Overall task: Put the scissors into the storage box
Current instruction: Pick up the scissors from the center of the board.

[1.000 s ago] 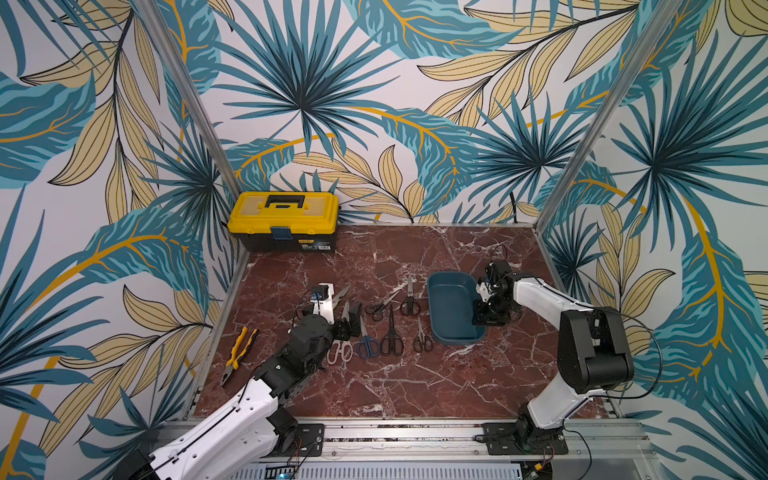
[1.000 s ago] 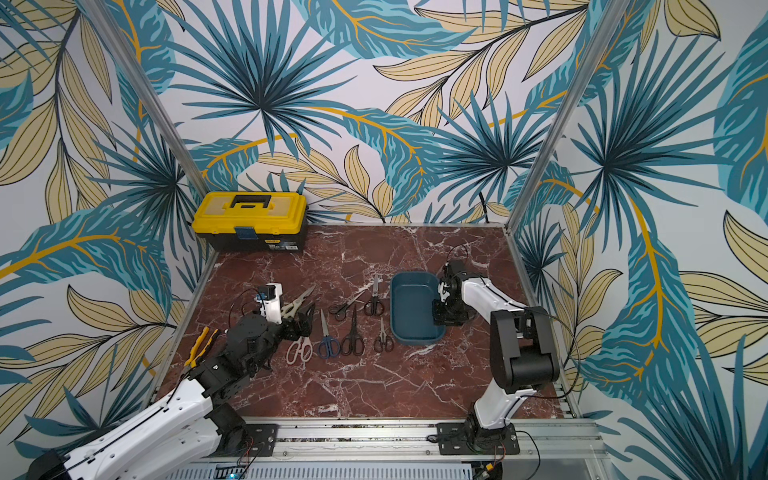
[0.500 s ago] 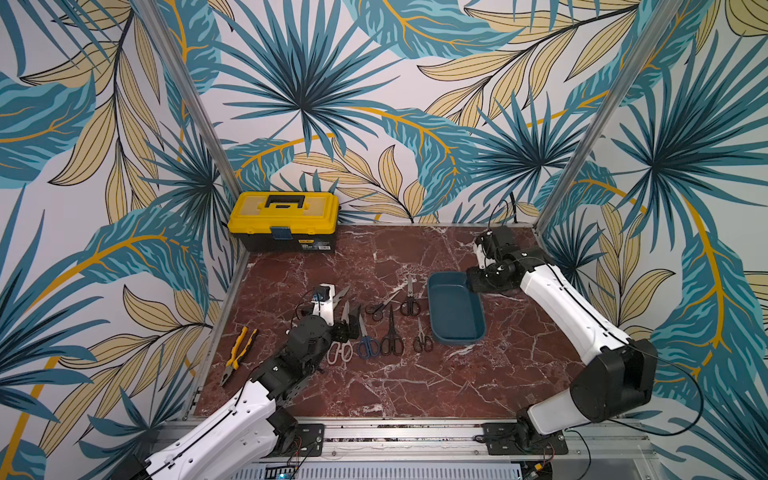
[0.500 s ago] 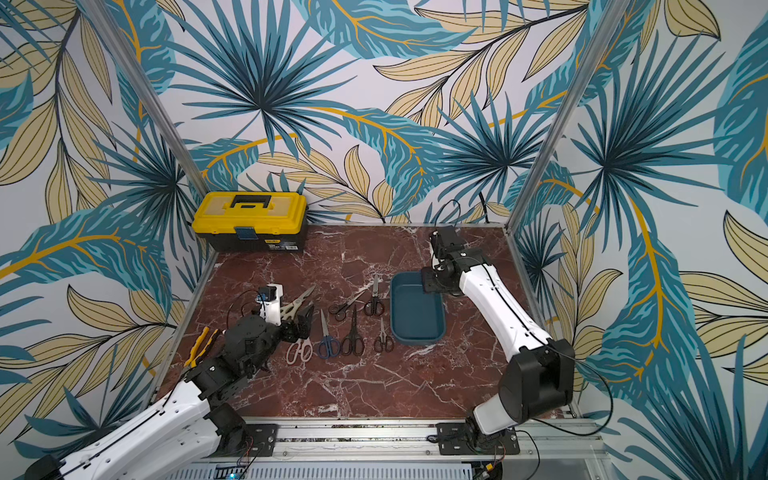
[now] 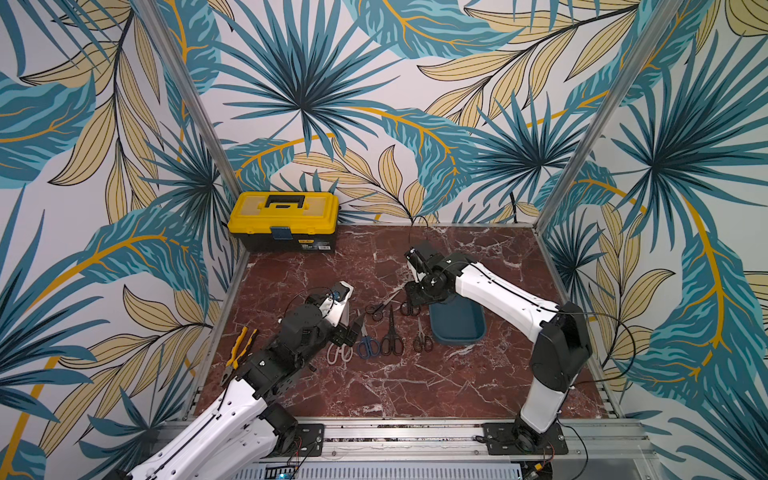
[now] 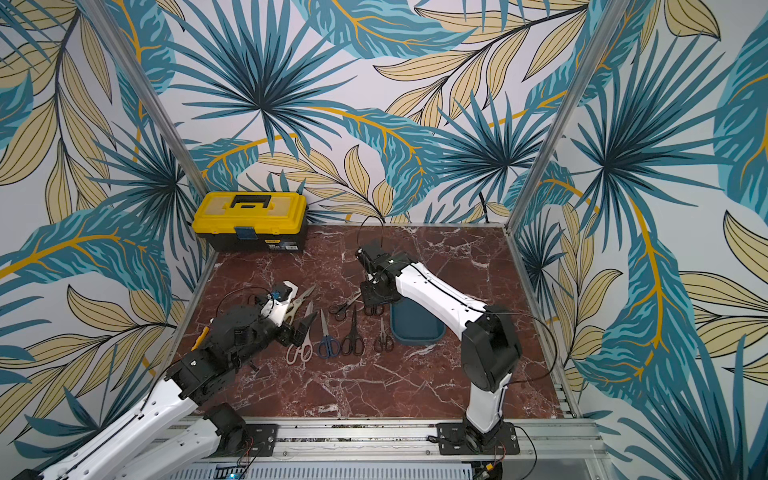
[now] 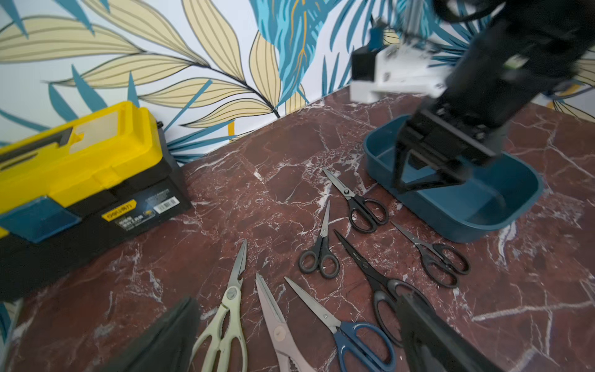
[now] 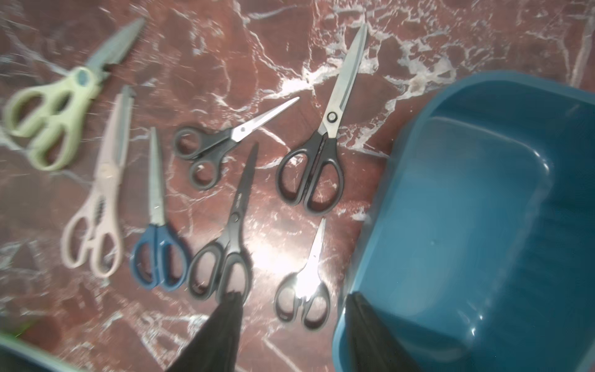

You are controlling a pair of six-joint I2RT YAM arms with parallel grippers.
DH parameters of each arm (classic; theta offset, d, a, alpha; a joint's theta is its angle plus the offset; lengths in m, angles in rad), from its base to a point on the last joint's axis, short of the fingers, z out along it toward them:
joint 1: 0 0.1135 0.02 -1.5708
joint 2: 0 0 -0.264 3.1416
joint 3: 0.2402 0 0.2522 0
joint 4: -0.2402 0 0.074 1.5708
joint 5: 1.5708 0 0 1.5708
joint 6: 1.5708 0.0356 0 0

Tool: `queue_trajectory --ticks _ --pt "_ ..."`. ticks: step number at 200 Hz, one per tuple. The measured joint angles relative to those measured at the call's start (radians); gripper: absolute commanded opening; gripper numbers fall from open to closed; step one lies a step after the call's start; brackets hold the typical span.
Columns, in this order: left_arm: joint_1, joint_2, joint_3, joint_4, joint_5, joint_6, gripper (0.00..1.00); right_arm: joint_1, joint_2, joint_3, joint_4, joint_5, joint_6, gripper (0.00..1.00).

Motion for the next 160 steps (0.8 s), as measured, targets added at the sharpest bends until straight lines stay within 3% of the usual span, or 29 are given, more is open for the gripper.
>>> queue_trajectory --ticks 28,103,160 --pt "0.002 0.013 0.037 -0.067 0.023 0.077 1.0 0.0 0.094 0.075 -0.016 0.027 0.001 0.55" --pt "0.004 0.087 0.048 -0.137 0.162 0.096 1.0 0.0 0.299 0.182 -0.028 0.053 0.06 0.5" --pt "0.004 -0.013 0.044 -0.183 0.194 0.142 1.0 -0.004 0.367 0.186 -0.029 0.052 0.102 0.42"
